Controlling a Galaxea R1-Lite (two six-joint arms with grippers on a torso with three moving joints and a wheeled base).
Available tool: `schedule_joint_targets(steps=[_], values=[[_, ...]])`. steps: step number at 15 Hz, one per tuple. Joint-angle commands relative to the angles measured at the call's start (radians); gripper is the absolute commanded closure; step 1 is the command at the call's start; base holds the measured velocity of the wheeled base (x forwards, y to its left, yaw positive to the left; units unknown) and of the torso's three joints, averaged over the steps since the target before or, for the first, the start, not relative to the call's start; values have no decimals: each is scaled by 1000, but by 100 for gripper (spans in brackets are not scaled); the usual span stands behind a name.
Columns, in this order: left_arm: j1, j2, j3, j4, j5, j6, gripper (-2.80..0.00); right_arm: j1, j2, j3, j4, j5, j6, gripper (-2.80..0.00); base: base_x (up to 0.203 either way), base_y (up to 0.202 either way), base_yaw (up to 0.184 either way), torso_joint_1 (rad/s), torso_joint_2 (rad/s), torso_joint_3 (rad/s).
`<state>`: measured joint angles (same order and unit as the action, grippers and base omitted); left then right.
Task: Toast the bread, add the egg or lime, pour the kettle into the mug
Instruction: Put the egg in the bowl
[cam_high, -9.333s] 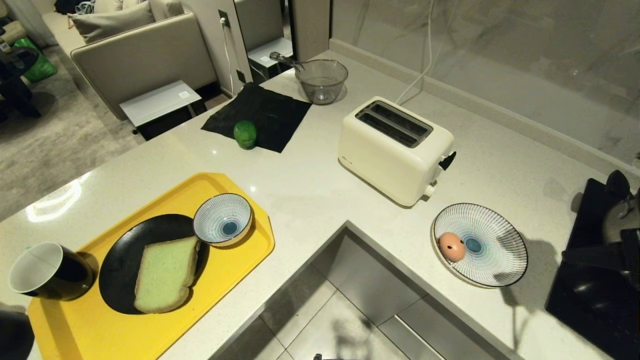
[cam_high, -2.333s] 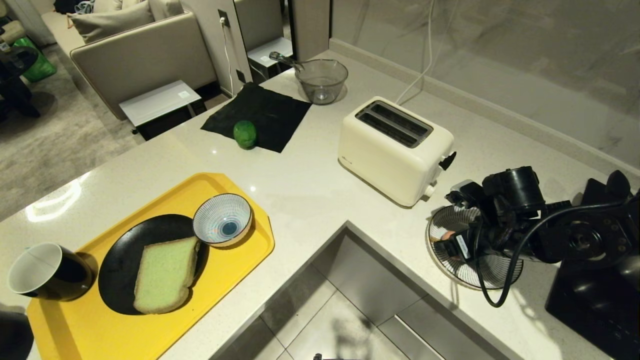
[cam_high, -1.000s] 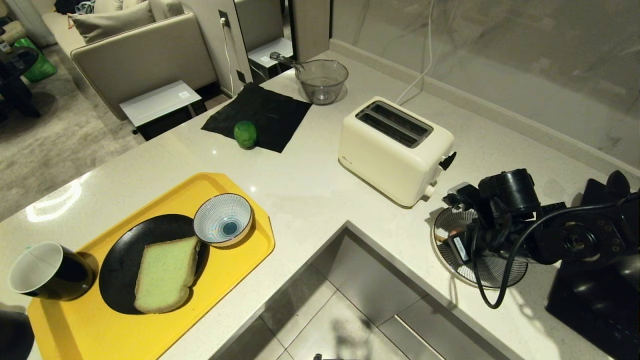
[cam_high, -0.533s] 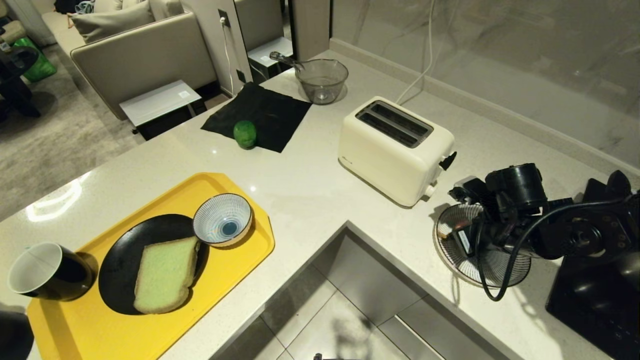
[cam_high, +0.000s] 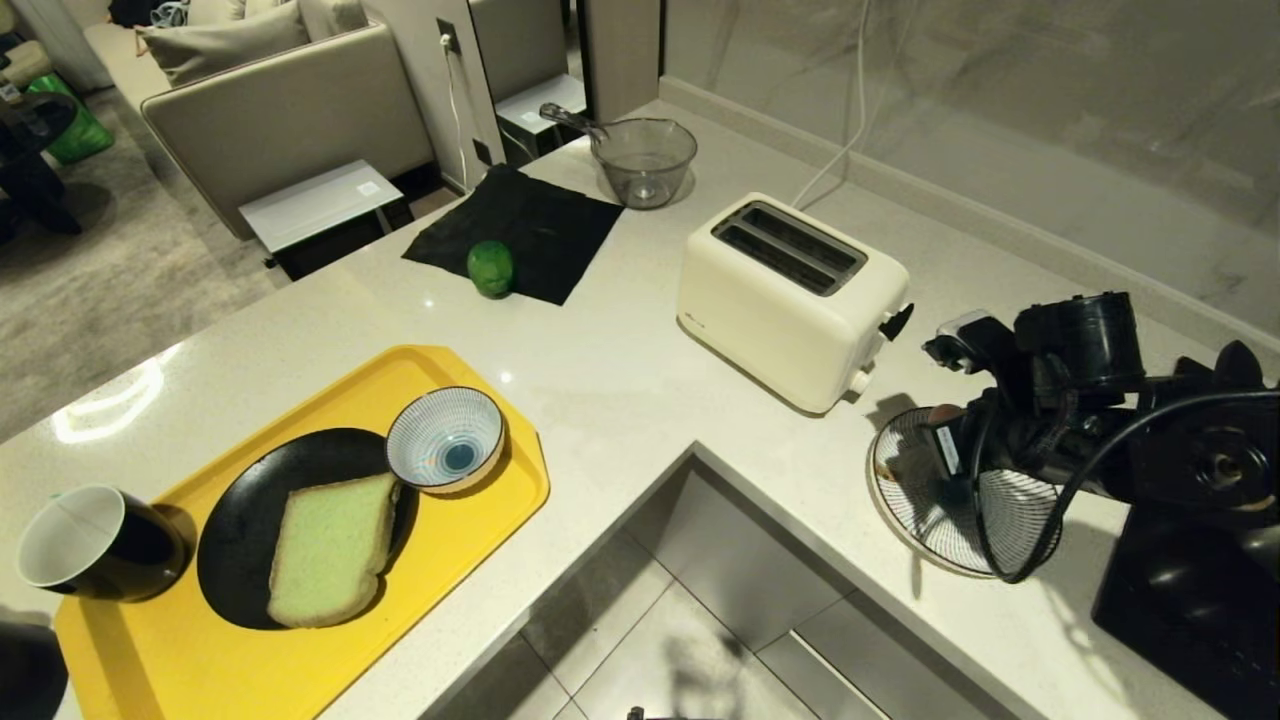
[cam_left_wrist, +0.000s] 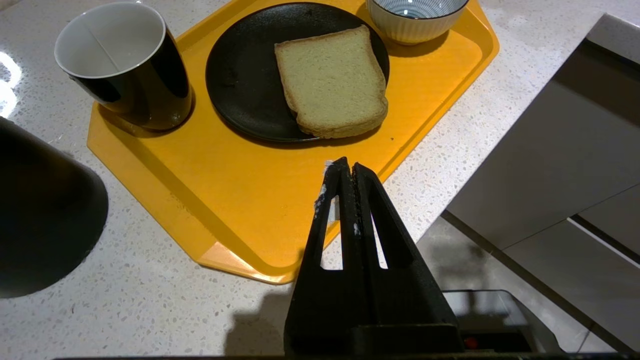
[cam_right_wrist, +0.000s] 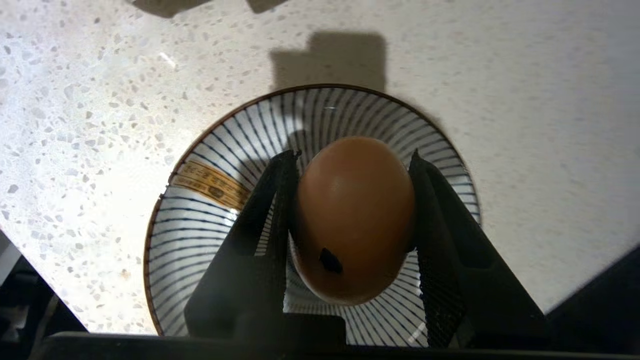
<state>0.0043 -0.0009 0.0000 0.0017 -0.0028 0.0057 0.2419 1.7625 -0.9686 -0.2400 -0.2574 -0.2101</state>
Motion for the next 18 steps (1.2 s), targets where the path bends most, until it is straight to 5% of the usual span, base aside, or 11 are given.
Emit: schedule_joint_targets(steps=[1, 18], values=[[0, -1, 0, 0, 0, 0, 0, 0, -78, 24, -1, -16, -3, 0, 0, 0, 0, 0, 0, 0], [0, -1, 0, 0, 1, 0, 0, -125, -523, -20, 59, -31, 41, 0, 0, 0, 0, 0, 0, 0]])
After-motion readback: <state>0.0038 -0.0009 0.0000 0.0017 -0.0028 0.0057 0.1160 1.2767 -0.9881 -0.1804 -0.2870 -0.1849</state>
